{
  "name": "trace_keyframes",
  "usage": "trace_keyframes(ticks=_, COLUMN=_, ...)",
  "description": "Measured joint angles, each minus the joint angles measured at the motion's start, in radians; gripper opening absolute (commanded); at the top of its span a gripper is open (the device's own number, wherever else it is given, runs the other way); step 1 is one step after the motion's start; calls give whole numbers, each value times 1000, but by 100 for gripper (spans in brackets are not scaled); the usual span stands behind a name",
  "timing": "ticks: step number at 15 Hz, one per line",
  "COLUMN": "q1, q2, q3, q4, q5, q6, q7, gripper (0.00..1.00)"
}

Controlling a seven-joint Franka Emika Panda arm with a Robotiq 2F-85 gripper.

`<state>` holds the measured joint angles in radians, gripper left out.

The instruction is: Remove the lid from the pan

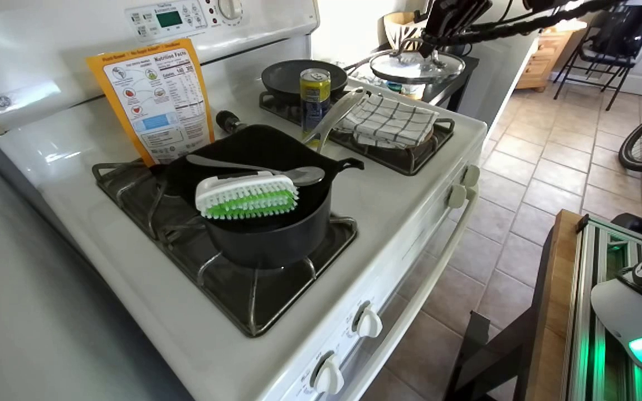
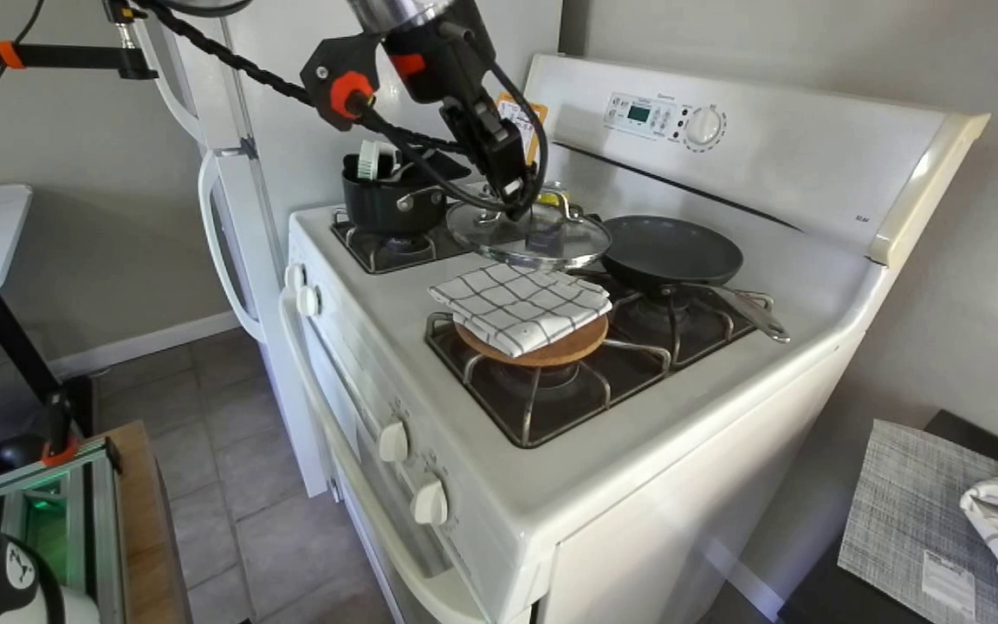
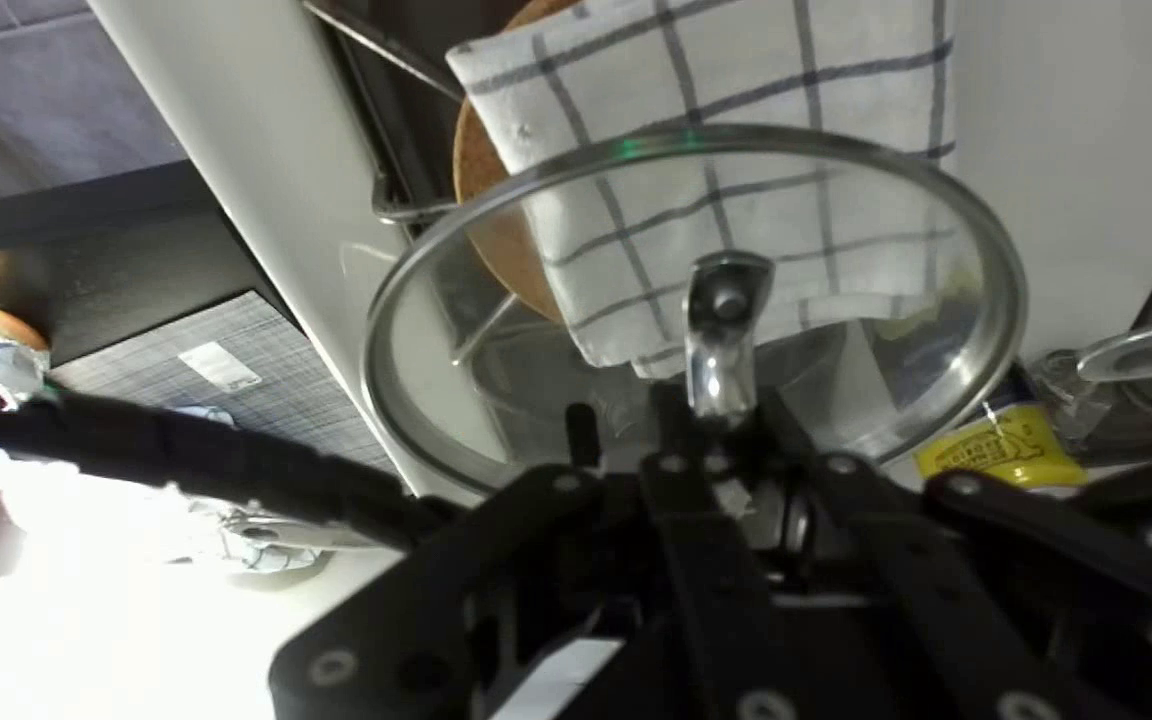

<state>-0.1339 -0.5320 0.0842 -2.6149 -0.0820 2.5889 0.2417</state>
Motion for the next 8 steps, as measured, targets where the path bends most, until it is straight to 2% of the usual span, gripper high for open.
trace_keyframes(ticks=4, q1=-7, q2=3, q3=43, q4=-64, q5=0, q6=76, q7=66, gripper=5)
trace_keyframes(ticks=8, q1=-47, q2=30, q3=96, q4=-93, q5=-25, q6=137, q7=114, gripper=5)
